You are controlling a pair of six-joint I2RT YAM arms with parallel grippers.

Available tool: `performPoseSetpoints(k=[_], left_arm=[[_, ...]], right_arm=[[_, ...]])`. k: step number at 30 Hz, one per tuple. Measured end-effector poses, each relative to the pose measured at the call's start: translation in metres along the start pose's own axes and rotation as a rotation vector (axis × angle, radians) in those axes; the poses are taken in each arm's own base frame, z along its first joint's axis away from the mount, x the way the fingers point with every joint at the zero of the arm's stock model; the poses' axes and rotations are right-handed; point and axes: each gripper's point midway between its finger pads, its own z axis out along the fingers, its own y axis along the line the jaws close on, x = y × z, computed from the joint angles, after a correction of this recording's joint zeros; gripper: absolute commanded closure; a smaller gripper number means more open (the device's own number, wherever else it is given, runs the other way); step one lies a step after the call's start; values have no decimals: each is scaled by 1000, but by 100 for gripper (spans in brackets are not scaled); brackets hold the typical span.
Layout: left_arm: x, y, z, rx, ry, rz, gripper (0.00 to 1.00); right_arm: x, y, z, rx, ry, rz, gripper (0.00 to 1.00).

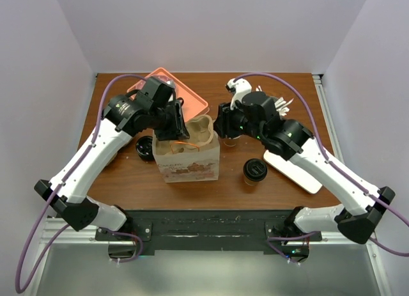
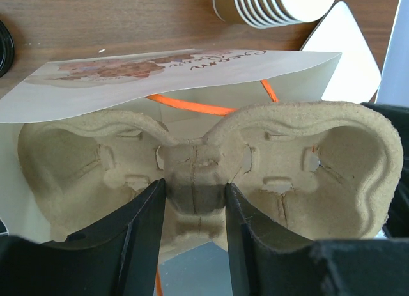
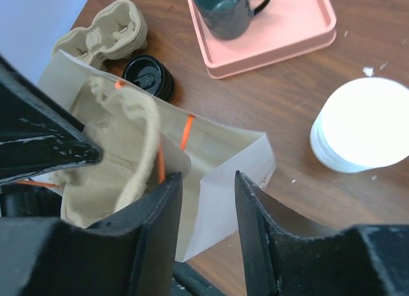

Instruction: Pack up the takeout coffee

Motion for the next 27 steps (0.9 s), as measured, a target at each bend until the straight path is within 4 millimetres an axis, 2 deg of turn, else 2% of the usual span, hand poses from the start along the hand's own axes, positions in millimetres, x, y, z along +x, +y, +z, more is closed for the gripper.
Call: performPoseSetpoints(k=[10,13,16,22,27], left_arm=[[4,1,1,20,20,96,85],[4,1,1,24,21,109,85],[4,0,2,29,22,124,85],[3,-2,2,35,24,133,85],[2,-2,2,37,23,140,85]], right_arm=[[-28,-3,-43,-65,-115,-200,68],[-29,3,-46,-108,-119,-214,68],[-22,13,-43,-176,-105,-217,67],[19,19,-31,-273,-31,-202,67],[17,27,-26,-311,-43,-198,71]])
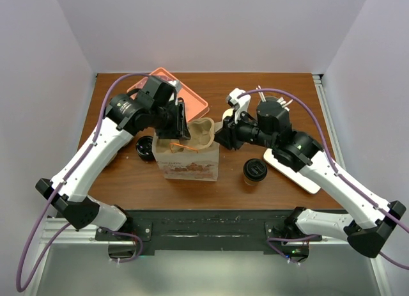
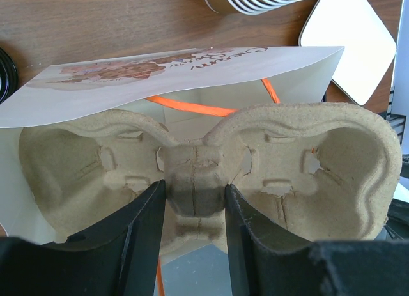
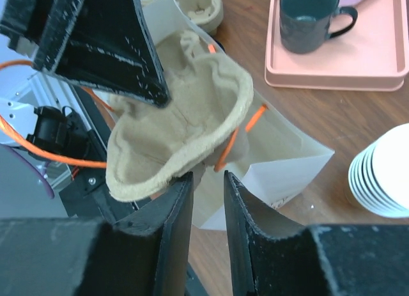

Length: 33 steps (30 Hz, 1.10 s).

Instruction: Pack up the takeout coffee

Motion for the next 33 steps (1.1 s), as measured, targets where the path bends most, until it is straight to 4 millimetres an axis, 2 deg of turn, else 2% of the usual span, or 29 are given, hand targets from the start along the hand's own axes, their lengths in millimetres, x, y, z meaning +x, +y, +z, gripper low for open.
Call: performPoseSetpoints(k=[5,9,16,22,33], left_arm=[[0,0,0,3,1,7,85],[0,-1,0,9,3,8,85],[-1,-1,3,6,6,8,88],[-1,0,6,-1,12,15,88],[1,1,9,-8,28,33,87]], right_arm=[[-6,1,3,-9,-27,1,80],[-7,-3,5,10,-34,3,100],[-2,-15,11,71,-19,0,100],[1,-37,13,183,2,-21,100],[-29,-54,20,279,-30,-77,100]])
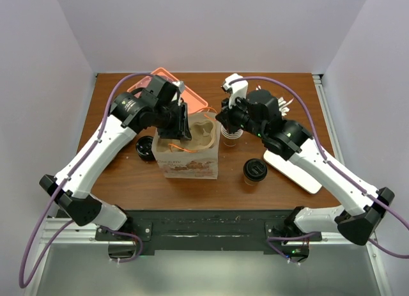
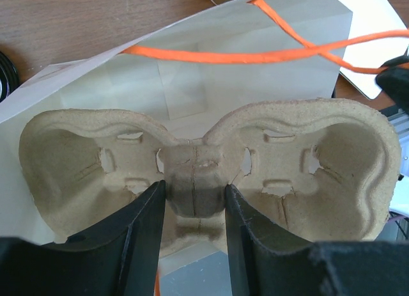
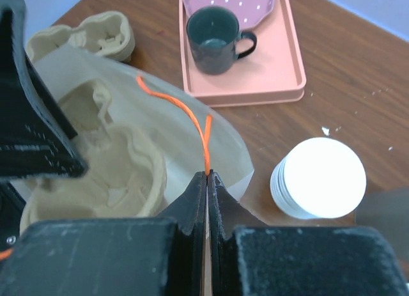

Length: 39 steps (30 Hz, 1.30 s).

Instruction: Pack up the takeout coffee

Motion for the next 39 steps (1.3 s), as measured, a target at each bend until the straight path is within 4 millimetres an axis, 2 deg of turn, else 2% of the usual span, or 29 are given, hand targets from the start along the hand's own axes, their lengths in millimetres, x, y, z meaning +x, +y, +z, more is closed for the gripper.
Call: performPoseSetpoints(k=[5,7,8,10,13,18,25,29,39], left_arm=[[-3,1,0,-11,-9,0,88],[-6,1,0,-16,-16,0,88],[-7,1,1,-19,-20,0,88],[-10,0,2,-23,-25,0,88],[-15,-1,5,-25,-36,0,88],[-20,-1,5,-31,-56,0,88],[-23,4,6,-58,-72,1,88],[-24,5,7,-66,-74,2,89],[-24,7,13,-82,-65,12,89]], right_arm=[[-23,3,3,-13,-54,-17,94],[-28,4,3,-20,-73,-23,88],[-31,6,3,-33,-80,-26,83],[-32,8,3,-43,-86,-28,66],[-33,9,0,-40,-76,0,55],[-33,3,-14,21,-48,132,55],[-6,-3,-31,100,46,302,55],[9,-2,-32,112,98,353,55],[31,12,-25,68,170,451,57]])
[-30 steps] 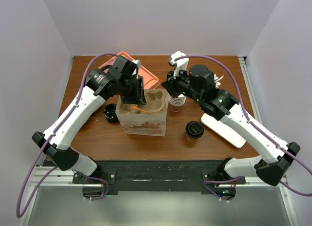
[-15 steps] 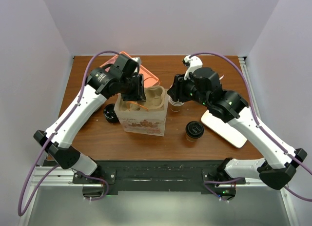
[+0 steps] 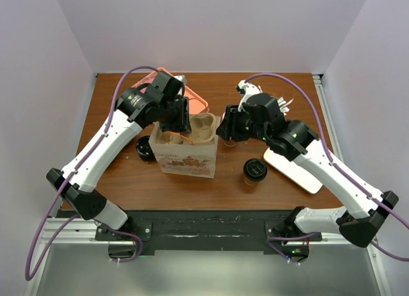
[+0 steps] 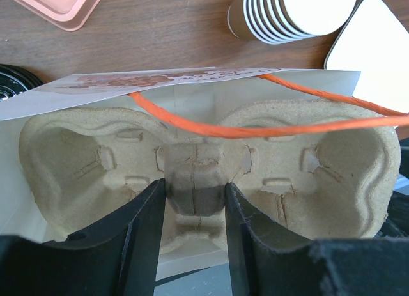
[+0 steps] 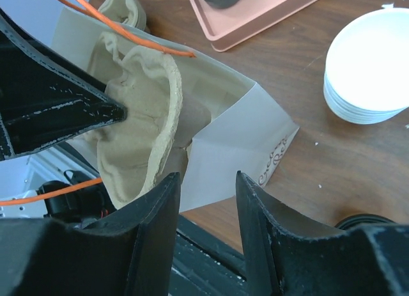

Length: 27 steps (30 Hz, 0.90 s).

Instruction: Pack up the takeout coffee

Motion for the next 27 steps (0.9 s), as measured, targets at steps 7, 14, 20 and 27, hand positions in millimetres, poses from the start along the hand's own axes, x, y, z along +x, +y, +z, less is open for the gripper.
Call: performPoseSetpoints(k=[7,14,20,27], left_arm=[[-1,0,0,-3,4,9,90],[-2,0,1,-9,11,19,90],[-2,0,2,-13,15,23,90],[-3,0,0,-16,14,24,90]], right_arm=[[8,2,7,-13,28,25,58],[13,4,12,-24,46,34,59],[14,3,13,-23,50,37,69],[17,2,18,-17,61,39,100]])
